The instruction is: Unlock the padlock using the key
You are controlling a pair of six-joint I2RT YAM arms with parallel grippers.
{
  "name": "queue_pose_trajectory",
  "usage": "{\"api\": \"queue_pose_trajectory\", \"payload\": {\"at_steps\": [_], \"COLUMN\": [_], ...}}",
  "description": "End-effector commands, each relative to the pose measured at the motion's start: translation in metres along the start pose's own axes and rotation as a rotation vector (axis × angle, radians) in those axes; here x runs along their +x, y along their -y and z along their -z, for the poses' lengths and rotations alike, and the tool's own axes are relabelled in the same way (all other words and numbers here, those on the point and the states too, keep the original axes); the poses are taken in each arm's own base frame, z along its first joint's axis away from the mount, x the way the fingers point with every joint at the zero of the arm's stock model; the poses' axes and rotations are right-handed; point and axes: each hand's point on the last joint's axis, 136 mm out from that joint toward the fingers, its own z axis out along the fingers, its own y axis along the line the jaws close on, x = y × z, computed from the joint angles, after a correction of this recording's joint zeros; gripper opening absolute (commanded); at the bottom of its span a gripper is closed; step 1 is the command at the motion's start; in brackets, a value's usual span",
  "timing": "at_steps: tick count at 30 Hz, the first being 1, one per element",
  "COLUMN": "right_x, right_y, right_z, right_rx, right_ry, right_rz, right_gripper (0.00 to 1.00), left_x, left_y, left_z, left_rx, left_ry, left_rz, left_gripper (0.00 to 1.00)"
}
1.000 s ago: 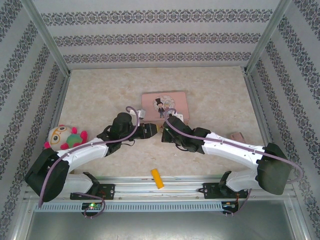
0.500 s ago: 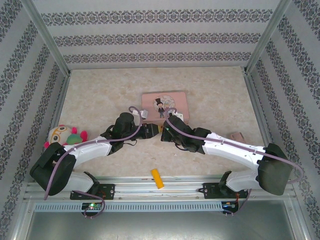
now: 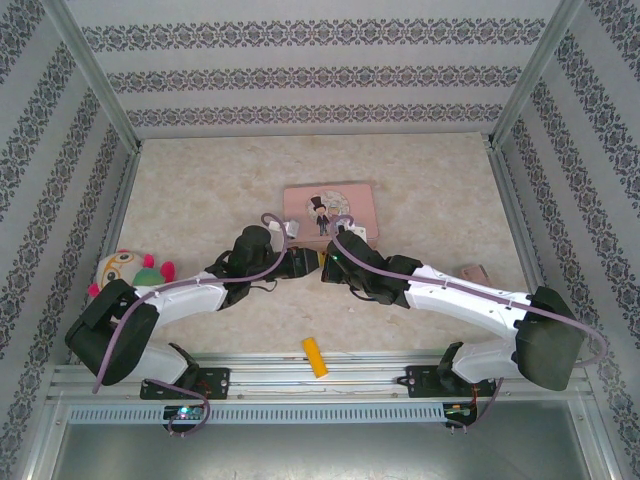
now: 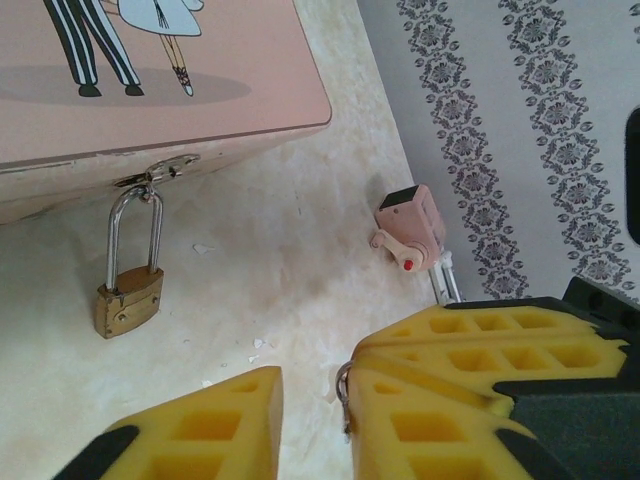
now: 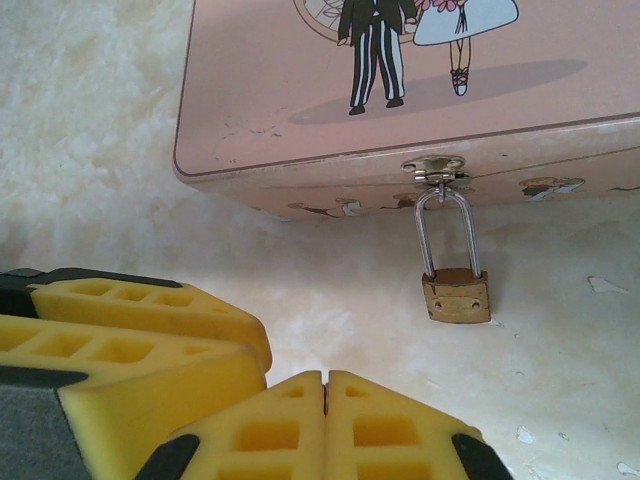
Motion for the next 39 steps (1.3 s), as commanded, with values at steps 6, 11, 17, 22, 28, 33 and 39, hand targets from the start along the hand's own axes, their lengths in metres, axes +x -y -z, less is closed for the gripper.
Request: {"api": "queue_pose_trajectory", "payload": {"at_steps": [6, 11, 17, 22, 28, 33, 39], "right_x": [-0.003, -0.003, -0.003, -0.004, -0.007, -0.014, -0.025], "right_y": [0.003, 0.009, 0.018, 0.025, 0.036, 0.038, 0.025], "right_z": [0.004, 0.009, 0.012, 0.016, 0.022, 0.032, 0.052], "right_rx": [-0.022, -0.022, -0.006, 0.003, 0.026, 0.011, -0.117], "right_ry": [0.024, 0.042, 0.064, 0.081, 0.109, 0.141, 0.224], "right_rz": [-0.035, -0.049, -0.064, -0.076, -0.087, -0.044, 0.047], "right_gripper": [0.0, 0.0, 0.11, 0.27, 0.44, 0.5, 0.59], "left_x": [-0.012, -0.014, -0.014, -0.019, -0.022, -0.02, -0.012], "left_y": [0.019, 0.022, 0.023, 0.032, 0.037, 0.047, 0.058], "left_z": [-0.007, -0.009, -0.004, 0.007, 0.024, 0.038, 0.044], "left_rx": [0.059, 0.064, 0.035, 0.011, -0.055, -0.08, -0.033], "left_ry": [0.028, 0.024, 0.012, 0.018, 0.014, -0.038, -0.085], "left_rz": [-0.047, -0.066, -0.143, -0.246, -0.379, -0.519, -0.623], "left_gripper": [0.06, 0.0, 0.0, 0.0, 0.0, 0.0, 0.0]}}
